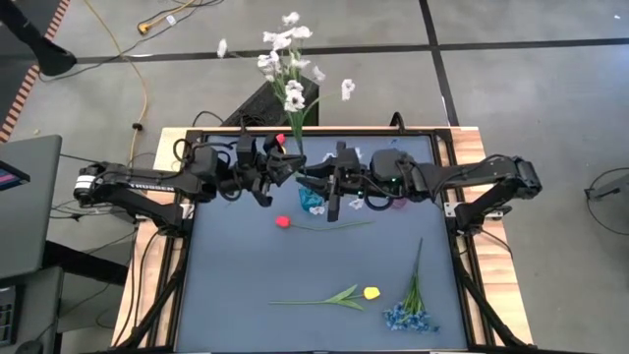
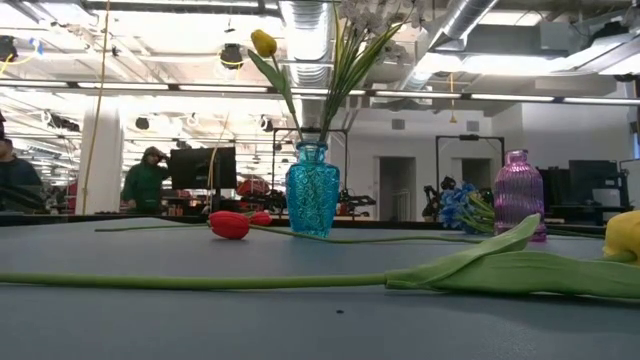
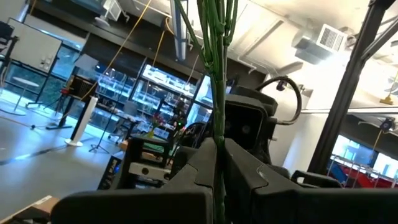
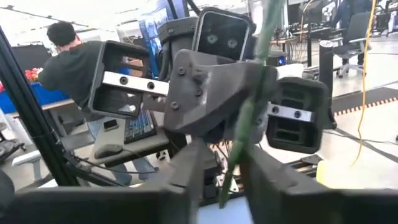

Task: Sort flowers into vase by color
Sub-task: Put the white flowers into the blue vase

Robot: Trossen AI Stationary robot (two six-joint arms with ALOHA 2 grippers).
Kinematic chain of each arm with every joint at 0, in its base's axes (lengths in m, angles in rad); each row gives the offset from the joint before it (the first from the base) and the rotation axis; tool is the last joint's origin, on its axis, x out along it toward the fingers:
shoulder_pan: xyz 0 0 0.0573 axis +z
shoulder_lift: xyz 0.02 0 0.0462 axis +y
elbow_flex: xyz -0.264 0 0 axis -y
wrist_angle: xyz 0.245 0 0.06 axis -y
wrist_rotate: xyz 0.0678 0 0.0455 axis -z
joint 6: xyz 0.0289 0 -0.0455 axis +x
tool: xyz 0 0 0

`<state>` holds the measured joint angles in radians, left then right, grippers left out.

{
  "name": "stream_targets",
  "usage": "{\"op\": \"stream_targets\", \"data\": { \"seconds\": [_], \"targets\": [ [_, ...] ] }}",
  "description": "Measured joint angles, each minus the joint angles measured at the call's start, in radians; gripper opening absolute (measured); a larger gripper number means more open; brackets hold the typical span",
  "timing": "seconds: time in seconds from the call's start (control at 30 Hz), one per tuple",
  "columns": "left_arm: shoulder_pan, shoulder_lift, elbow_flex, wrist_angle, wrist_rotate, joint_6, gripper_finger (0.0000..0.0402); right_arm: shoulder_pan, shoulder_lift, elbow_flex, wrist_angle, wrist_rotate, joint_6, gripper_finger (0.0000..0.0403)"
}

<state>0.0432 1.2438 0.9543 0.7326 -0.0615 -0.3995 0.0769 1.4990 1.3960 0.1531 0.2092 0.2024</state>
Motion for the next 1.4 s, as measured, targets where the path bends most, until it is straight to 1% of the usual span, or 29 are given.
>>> {"op": "stream_targets", "data": {
  "seconds": [0.13,0.17,0.37,0.47,0.53,0.8,0.97,1.07,1.23,1.4],
  "targets": [
    [-0.012,0.000,0.000,-0.003,-0.003,0.018,0.0000,-0.001,-0.006,0.000,-0.023,0.000,0.004,0.0042],
    [-0.015,0.000,0.000,-0.004,-0.005,0.022,0.0000,-0.001,-0.007,0.000,-0.026,-0.002,0.003,0.0030],
    [-0.025,0.000,0.000,-0.008,0.009,0.021,0.0001,-0.001,-0.013,0.000,-0.039,-0.006,0.003,0.0032],
    [-0.025,0.000,0.000,-0.010,0.010,0.013,0.0011,-0.001,-0.014,0.000,-0.045,-0.019,0.003,0.0034],
    [-0.025,0.000,0.000,-0.010,0.014,0.012,0.0025,-0.001,-0.014,0.000,-0.048,-0.033,0.004,0.0032],
    [-0.020,0.000,0.000,-0.011,0.097,-0.033,0.0103,-0.001,-0.016,0.001,-0.097,-0.063,0.062,0.0032],
    [0.002,-0.008,0.005,-0.004,0.103,-0.050,0.0137,-0.001,-0.016,0.001,-0.132,-0.077,0.072,0.0032],
    [0.022,-0.008,0.031,-0.010,0.115,-0.052,0.0143,-0.002,-0.016,0.001,-0.147,-0.078,0.086,0.0032],
    [0.054,-0.011,0.083,-0.017,0.170,-0.018,0.0142,-0.001,-0.016,0.001,-0.156,-0.081,0.087,0.0032],
    [0.087,-0.040,0.127,-0.146,0.188,-0.001,0.0142,-0.001,-0.016,0.001,-0.156,-0.082,0.089,0.0032]
  ]
}}
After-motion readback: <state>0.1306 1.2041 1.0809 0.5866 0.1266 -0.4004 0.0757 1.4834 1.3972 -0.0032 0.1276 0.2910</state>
